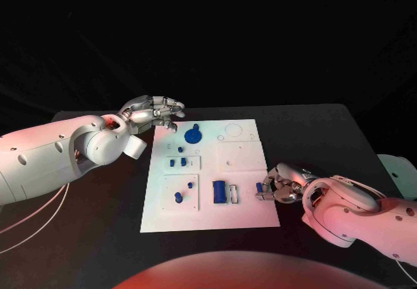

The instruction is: Assemble the parts on the task board

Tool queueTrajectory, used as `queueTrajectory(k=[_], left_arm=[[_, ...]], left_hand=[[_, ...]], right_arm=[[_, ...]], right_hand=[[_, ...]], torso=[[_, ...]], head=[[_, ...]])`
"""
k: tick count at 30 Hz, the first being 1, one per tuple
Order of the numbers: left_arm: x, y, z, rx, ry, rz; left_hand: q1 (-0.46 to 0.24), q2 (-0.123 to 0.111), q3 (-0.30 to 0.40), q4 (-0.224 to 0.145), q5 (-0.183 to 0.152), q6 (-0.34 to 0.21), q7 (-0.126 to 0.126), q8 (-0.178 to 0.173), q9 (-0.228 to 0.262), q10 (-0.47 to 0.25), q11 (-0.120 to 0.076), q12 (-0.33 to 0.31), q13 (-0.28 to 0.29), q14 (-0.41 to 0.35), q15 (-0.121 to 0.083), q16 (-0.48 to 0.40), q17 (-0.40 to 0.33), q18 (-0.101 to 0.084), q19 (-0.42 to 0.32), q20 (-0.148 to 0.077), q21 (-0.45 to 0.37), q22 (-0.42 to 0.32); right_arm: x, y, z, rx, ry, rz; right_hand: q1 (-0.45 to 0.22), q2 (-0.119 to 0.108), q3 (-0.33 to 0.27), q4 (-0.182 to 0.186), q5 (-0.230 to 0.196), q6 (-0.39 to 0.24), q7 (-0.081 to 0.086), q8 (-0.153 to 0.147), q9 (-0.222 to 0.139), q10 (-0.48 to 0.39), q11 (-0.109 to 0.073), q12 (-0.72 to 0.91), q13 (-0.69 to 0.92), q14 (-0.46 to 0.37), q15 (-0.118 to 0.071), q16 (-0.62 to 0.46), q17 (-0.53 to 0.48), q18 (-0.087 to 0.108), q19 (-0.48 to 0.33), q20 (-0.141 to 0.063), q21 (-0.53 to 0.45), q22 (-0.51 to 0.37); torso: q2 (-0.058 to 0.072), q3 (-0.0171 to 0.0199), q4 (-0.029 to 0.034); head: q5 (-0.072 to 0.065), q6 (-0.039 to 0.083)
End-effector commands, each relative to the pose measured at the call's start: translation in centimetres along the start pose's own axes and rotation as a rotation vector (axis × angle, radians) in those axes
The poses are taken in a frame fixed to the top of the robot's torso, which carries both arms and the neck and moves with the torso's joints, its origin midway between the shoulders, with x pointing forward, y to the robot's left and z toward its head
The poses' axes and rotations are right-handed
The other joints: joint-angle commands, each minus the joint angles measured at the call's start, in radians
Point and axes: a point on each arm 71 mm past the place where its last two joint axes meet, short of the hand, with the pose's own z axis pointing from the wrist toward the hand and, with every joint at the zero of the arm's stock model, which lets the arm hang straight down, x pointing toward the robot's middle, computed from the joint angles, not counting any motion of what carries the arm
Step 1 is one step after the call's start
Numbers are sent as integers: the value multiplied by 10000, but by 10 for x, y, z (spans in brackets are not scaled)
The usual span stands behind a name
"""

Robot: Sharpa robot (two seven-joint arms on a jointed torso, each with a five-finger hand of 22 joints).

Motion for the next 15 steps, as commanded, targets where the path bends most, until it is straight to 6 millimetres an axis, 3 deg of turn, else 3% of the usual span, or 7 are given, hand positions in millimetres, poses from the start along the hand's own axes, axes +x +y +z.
queueTrajectory(k=[1, 4, 11, 12, 13, 15], left_arm=[[2, -1, 0, 113, 185, -81], [2, -1, 0, 109, 182, -75], [2, -1, 0, 90, 196, -19], [2, -1, 0, 88, 195, -11], [2, -1, 0, 87, 195, -3], [1, -1, 0, 84, 194, 9]], left_hand=[[-33, -25, 12, 26, 53, -58, 394, 34, 7, -74, -21, 51, -4, -48, -8, 37, -12, 89, 3, 74, -49, -11], [-36, -15, 17, 31, 56, -70, 397, 58, 3, -80, -18, 66, -4, -53, -6, 40, -15, 89, 6, 75, -57, -10], [-38, -9, 19, 35, 58, -74, 398, 64, 2, -82, -17, 70, -4, -53, -5, 41, -15, 88, 8, 75, -60, -10], [-38, -9, 19, 35, 58, -74, 398, 64, 2, -82, -17, 70, -4, -53, -5, 41, -15, 88, 8, 75, -60, -10], [-38, -9, 19, 35, 58, -74, 398, 64, 2, -82, -17, 70, -4, -53, -5, 41, -15, 88, 8, 75, -60, -10], [-38, -9, 19, 35, 58, -74, 398, 64, 2, -82, -17, 70, -4, -53, -5, 41, -15, 88, 8, 75, -60, -10]], right_arm=[[6, -3, 2, 38, 60, -616], [7, -2, 4, -37, -32, -797], [10, 2, 7, -212, -105, -1059], [11, 2, 7, -242, -118, -1091], [11, 3, 6, -284, -139, -1131], [11, 5, 6, -360, -183, -1171]], right_hand=[[126, 71, -22, 4, 38, 84, -35, -71, -82, -9, -92, -22, 329, 1001, -58, -34, 2461, 49, 26, -44, 37, 1123], [365, 133, 47, -5, 144, 139, -74, -80, -102, 8, -129, -15, 344, 1006, -92, -27, 2479, 42, 44, -77, 59, 1137], [1650, 387, 450, -81, -982, 296, -158, -99, -128, 63, -212, 30, 419, 1017, -174, -8, 2525, 18, 95, -165, 133, 1195], [2255, 522, 828, -144, -2194, 340, -176, -138, -157, 58, -231, 25, 429, 1018, -198, -7, 2530, 15, 98, -194, 125, 1207], [2457, 541, 1029, -142, -2735, 376, -186, -153, -175, 55, -241, 23, 433, 1020, -205, -3, 2539, 14, 101, -206, 130, 1215], [2812, 283, 1902, 2, -3018, 490, -179, -255, -277, 56, -255, 32, 464, 1021, -211, -1, 2543, 5, 110, -222, 138, 1240]], torso=[[2, 0, -5], [0, 0, -3], [8, 17, 11], [6, 11, 11], [5, 4, 4], [6, 5, 0]], head=[[19, -21], [19, -26], [26, -38], [27, -36], [38, -28], [46, -34]])
